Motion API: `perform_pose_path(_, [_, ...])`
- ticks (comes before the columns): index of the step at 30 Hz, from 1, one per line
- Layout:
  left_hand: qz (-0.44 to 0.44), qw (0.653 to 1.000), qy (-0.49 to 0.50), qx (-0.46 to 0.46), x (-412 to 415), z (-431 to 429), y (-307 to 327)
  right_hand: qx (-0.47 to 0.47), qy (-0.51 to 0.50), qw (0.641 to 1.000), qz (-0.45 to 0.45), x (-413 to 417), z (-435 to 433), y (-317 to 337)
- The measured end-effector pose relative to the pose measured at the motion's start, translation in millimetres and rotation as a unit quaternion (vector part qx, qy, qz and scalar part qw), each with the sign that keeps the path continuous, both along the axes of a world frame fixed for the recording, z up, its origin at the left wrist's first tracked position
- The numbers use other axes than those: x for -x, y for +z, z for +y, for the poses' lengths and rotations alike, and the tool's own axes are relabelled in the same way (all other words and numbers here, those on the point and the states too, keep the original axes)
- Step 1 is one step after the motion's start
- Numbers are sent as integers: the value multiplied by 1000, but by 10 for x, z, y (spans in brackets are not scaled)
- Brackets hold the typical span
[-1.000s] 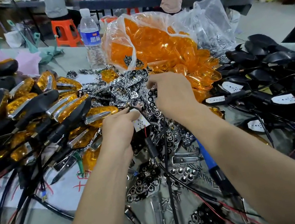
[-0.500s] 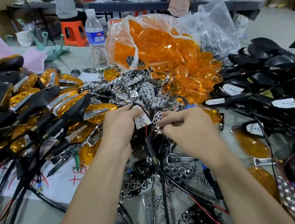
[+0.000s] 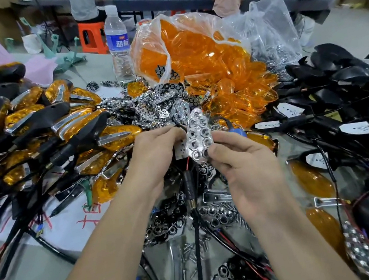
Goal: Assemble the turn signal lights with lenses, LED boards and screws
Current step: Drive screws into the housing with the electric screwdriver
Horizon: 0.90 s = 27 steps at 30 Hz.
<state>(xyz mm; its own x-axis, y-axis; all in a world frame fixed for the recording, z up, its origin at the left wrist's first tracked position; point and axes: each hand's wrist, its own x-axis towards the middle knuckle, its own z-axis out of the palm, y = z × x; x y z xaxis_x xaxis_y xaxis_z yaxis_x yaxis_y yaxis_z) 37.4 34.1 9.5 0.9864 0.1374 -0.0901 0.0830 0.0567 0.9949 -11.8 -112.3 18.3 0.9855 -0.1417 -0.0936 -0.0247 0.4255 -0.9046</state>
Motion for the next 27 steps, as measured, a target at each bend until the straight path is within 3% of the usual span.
perform_pose_path(10, [12,1000,3,-6,-20,35,-7,155,-95,982,-49,103,183,-89])
perform_pose_path(18, [17,1000,5,-4,9,16,11,332,-145,930,-67,148,244,-73])
perform_pose_path(23, [10,999,-30,-12,54,5,50,386,-152,907,-79,146,245,-45])
perform_pose_path(27, [22,1000,-11,13,60,-28,62,383,-140,912,-57,105,224,-65])
